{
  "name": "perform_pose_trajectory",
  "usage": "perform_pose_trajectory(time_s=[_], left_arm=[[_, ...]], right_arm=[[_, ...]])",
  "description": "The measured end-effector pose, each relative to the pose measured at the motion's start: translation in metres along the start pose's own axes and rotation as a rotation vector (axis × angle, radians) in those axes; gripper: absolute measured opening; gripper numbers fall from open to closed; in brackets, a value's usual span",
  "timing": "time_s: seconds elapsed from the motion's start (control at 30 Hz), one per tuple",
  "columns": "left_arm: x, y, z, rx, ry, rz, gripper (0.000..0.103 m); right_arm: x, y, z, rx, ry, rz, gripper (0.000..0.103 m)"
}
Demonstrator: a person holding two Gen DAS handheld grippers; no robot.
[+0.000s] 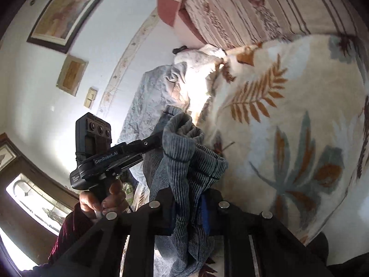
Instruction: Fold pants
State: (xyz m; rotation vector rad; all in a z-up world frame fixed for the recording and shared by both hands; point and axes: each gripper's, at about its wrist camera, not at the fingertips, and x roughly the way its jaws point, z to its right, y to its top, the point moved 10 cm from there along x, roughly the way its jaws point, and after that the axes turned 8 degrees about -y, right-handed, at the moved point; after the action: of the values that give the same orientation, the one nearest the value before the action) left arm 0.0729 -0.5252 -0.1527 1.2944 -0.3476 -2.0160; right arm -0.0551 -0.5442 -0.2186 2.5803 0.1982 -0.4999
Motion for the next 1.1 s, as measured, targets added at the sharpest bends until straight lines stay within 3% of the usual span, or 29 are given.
perform_pose_trajectory(time_s=[0.2, 0.4, 0.47, 0.57, 0.67, 0.73, 0.83, 0.93, 1.03, 1.1], left_arm=[[-0.085, -0.028, 0.006, 0.031, 0.003, 0.108, 0.011], [-0.153, -0.109, -0.038, -0.057, 0.054, 0.198, 0.012], [-0.166, -0.144, -0.071, -0.127, 0.11, 0.215, 0.018], [-0.19, -0.205, -0.133, -0.316, 0.247, 0.246, 0.019], [-0.224, -0.261, -0.175, -0.502, 0.281, 0.329, 0.021], [-0.246, -0.287, -0.185, -0.575, 0.276, 0.382, 0.023], [-0.263, -0.308, -0.172, -0.575, 0.269, 0.419, 0.03], [-0.266, -0.317, -0.148, -0.552, 0.247, 0.442, 0.039], [-0.267, -0.326, -0.129, -0.555, 0.251, 0.452, 0.053], [-0.264, -0.334, -0.118, -0.584, 0.249, 0.454, 0.055]], right_arm=[[-0.021, -0.027, -0.086, -0.17, 0.107, -0.01, 0.018], [-0.001, -0.102, -0.146, -0.289, 0.167, -0.169, 0.018], [0.017, -0.137, -0.155, -0.309, 0.165, -0.247, 0.018], [0.058, -0.195, -0.155, -0.344, 0.115, -0.385, 0.023], [0.088, -0.266, -0.142, -0.396, 0.054, -0.584, 0.03], [0.095, -0.296, -0.136, -0.422, 0.028, -0.674, 0.031], [0.092, -0.3, -0.145, -0.478, 0.069, -0.681, 0.036], [0.083, -0.29, -0.158, -0.464, 0.16, -0.663, 0.063], [0.075, -0.272, -0.166, -0.472, 0.2, -0.603, 0.063], [0.072, -0.257, -0.163, -0.474, 0.187, -0.556, 0.063]])
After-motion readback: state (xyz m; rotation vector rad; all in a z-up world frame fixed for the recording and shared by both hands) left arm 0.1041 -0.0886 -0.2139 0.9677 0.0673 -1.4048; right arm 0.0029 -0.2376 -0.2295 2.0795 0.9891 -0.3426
